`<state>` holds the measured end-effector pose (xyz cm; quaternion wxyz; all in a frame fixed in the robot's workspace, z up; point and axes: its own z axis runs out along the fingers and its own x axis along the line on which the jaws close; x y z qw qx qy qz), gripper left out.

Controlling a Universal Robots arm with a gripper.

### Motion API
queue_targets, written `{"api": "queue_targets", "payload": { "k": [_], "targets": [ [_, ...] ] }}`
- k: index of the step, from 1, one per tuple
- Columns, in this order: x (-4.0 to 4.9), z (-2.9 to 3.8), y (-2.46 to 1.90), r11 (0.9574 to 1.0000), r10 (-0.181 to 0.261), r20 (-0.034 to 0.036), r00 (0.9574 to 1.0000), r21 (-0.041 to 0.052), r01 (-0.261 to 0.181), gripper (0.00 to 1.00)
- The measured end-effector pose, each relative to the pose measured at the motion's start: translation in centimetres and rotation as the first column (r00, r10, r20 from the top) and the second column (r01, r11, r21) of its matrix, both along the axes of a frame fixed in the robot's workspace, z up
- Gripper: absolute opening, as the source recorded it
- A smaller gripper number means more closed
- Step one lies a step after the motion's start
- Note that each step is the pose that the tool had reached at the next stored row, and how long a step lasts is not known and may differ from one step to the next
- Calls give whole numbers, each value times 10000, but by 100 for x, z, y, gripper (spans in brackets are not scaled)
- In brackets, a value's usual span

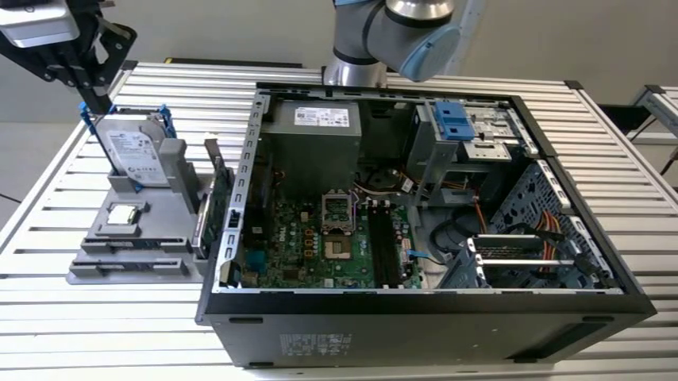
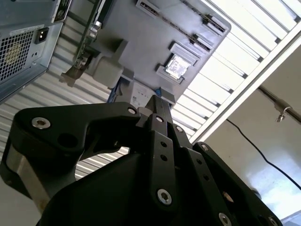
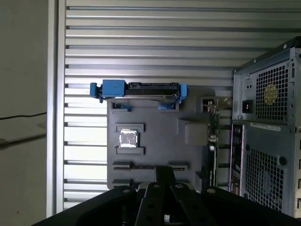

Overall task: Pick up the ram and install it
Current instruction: 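Pick up the ram and move it above insertion slot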

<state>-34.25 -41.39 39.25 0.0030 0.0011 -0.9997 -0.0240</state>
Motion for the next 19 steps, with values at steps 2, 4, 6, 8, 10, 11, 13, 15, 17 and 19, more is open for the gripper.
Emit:
{"api": "queue_targets", "payload": {
  "k": [2, 4, 6, 8, 10, 11, 13, 15, 17, 19],
  "targets": [
    [0, -1, -2, 10000, -2, -10, 10000, 1, 2, 0],
    [1, -2, -5, 10000, -5, -21, 10000, 2, 5, 0],
    [1, -3, -10, 10000, -7, -37, 10000, 2, 7, 0],
    [0, -3, -15, 10000, -8, -42, 10000, 1, 8, 0],
    [1, -3, -24, 10000, -6, -43, 10000, 1, 6, 0],
    [1, -3, -30, 10000, -7, -43, 10000, 1, 7, 0],
    [0, -3, -42, 10000, -8, -42, 10000, 2, 8, 0],
    [0, -3, -51, 10000, -8, -42, 10000, 1, 8, 0],
    [0, -4, -57, 10000, -8, -42, 10000, 2, 8, 0],
    [0, -4, -63, 10000, -8, -42, 10000, 2, 8, 0]
  ]
}}
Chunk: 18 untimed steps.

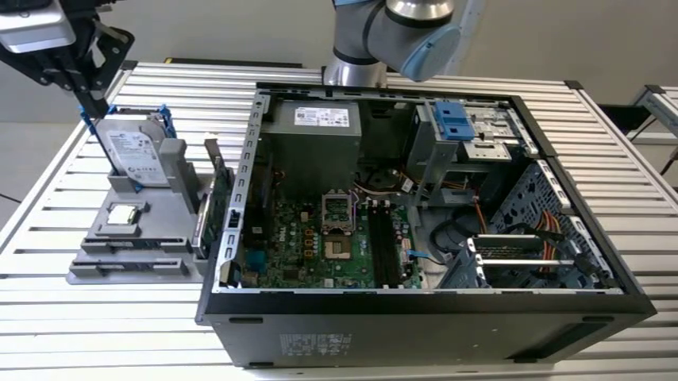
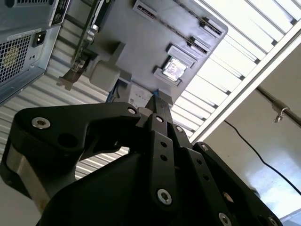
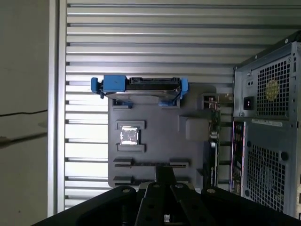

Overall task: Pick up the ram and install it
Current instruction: 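Pick up the ram and move it above insertion slot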

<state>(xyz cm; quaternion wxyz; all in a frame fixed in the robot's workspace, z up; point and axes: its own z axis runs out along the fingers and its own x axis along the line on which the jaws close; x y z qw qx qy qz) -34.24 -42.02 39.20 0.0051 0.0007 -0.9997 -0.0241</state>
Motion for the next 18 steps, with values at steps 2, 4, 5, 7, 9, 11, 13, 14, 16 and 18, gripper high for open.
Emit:
{"api": "queue_targets", "payload": {
  "k": [2, 4, 5, 7, 9, 11, 13, 14, 16, 18],
  "targets": [
    [0, -1, -7, 10000, 0, 0, 10000, 0, 0, 0],
    [0, -2, -13, 10000, 0, 0, 10000, 1, 0, 0],
    [0, -2, -16, 10000, 0, 0, 10000, 1, 0, 0],
    [0, -3, -21, 10000, -1, -1, 10000, 0, 1, 0],
    [0, -4, -28, 10000, 0, 0, 10000, 0, 0, 0],
    [0, -4, -34, 10000, 0, -1, 10000, 0, 0, 0],
    [0, -4, -44, 10000, 0, -4, 10000, -1, 0, 0],
    [0, -5, -49, 10000, 0, -7, 10000, 0, 0, 0],
    [0, -5, -64, 10000, 0, -13, 10000, 0, 0, 0],
    [0, -5, -76, 10000, -1, -18, 10000, 0, 1, 0]
  ]
}}
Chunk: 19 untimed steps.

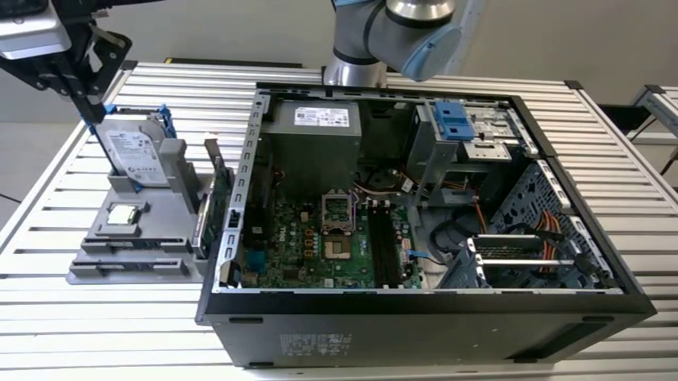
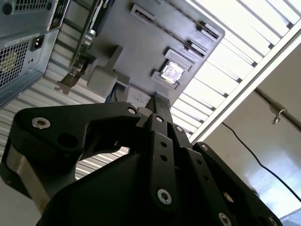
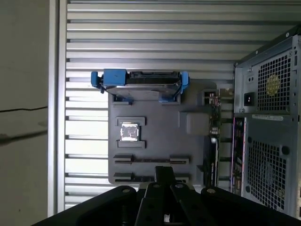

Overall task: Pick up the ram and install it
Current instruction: 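Pick up the ram and move it above insertion slot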

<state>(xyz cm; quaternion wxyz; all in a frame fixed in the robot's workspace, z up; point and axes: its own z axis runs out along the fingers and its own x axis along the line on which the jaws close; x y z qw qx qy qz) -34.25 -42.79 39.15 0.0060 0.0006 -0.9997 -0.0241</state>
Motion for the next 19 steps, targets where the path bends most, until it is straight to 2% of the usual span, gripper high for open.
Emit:
{"api": "queue_targets", "payload": {
  "k": [19],
  "targets": [
    [0, -3, -153, 10000, 0, -38, 10000, 0, 0, 0]
  ]
}}
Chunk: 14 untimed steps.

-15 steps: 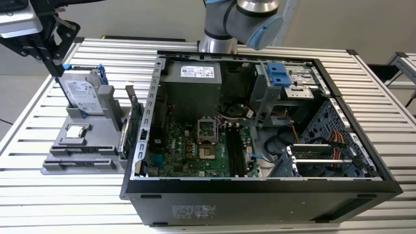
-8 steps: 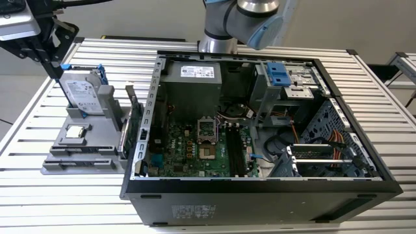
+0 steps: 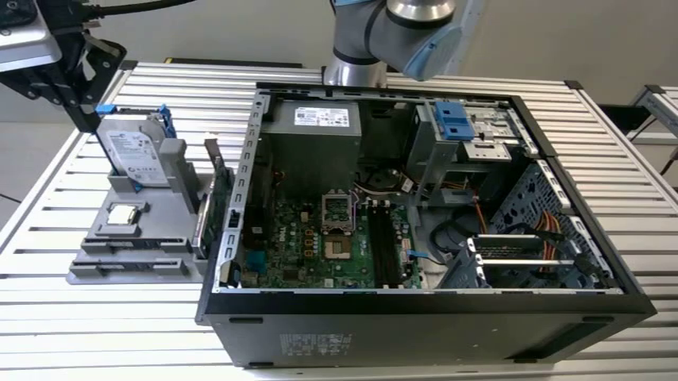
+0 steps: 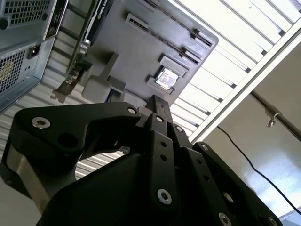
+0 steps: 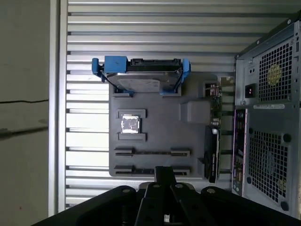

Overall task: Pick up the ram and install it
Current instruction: 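Pick up the ram and move it above insertion slot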

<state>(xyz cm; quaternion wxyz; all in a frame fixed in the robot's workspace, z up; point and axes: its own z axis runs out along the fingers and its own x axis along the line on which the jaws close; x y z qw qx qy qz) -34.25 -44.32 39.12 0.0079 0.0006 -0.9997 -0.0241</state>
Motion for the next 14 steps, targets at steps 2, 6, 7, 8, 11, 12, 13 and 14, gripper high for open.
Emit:
{"api": "queue_targets", "payload": {
  "k": [2, 6, 7, 8, 11, 12, 13, 14],
  "targets": [
    [0, -1, -20, 10000, 0, -3, 10000, 0, 0, 0],
    [0, -1, -64, 10000, 1, -12, 10000, 0, -1, 0],
    [0, -1, -76, 10000, 0, -14, 10000, 0, 0, 0],
    [0, -2, -88, 10000, 0, -16, 10000, 0, 0, 0],
    [0, -2, -126, 10000, 0, -26, 10000, 1, 0, 0],
    [0, -2, -136, 10000, 1, -28, 10000, 1, -1, 0],
    [0, -2, -149, 10000, 0, -31, 10000, 1, 0, 0],
    [0, -2, -162, 10000, 0, -34, 10000, 0, 0, 0]
  ]
}}
